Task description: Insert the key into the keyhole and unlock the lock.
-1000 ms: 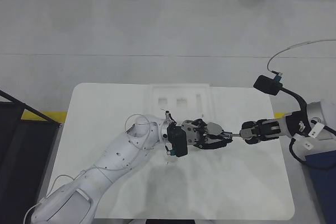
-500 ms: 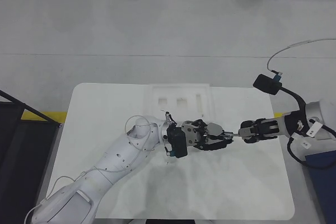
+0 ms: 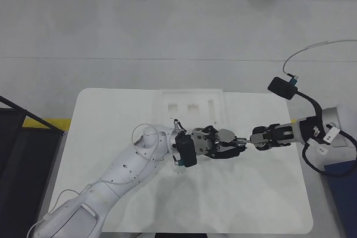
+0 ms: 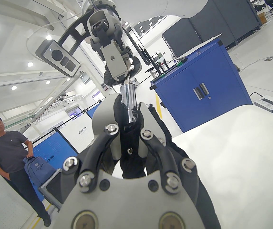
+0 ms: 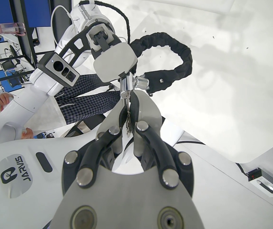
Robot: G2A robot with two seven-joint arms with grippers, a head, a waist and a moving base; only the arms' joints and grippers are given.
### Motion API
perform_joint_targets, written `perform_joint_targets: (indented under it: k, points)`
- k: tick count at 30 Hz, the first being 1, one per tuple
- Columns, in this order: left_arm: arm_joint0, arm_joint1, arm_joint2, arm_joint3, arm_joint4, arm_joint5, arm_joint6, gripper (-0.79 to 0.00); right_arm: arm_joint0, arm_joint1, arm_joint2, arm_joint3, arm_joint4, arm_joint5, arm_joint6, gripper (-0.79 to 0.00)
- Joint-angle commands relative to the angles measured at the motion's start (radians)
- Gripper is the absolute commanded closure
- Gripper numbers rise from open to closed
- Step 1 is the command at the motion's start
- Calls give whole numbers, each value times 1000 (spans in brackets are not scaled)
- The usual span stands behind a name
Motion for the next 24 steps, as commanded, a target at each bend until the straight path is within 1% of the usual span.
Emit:
perform_joint_targets:
  k: [1,5,6,7,8,11,14,16,17,20,22,23,24]
  points:
    - [0,-1,0,0,0,-2,3,0,-3,-2,0,3,6,-1,-7,0]
    - [-1,-2,0,2,-5,-4,12,0,-9,-5,0,7,13,-1,-18,0]
    - [-1,-3,-1,3,-7,-4,14,0,-10,-5,0,9,13,-1,-21,-68]
    - [0,-4,-1,5,-9,-4,14,0,-11,-6,1,10,17,-2,-23,-320]
    - [-1,-4,-2,7,-11,-5,14,0,-13,-7,2,13,22,-3,-28,-785]
    - [2,-4,-9,13,-27,-13,-4,0,-15,-9,15,22,40,-30,-52,-785]
    - [7,-3,-21,11,-46,-33,-36,0,-19,-10,34,29,61,-92,-74,-785]
    - [12,1,-33,6,-59,-53,-69,0,-25,-12,46,34,71,-176,-86,-785]
    - [14,3,-41,0,-65,-65,-88,0,-29,-11,49,35,52,-216,-83,-785]
    - [26,14,-71,-31,-83,-111,-153,0,-47,-10,66,52,46,-343,-96,-785]
    - [40,23,-95,-58,-98,-145,-196,0,-65,-9,79,64,38,-443,-112,-785]
    - [47,28,-107,-74,-101,-162,-215,0,-76,-9,85,60,37,-509,-116,-785]
    - [55,33,-119,-90,-105,-179,-235,0,-86,-7,92,72,12,-564,-117,-785]
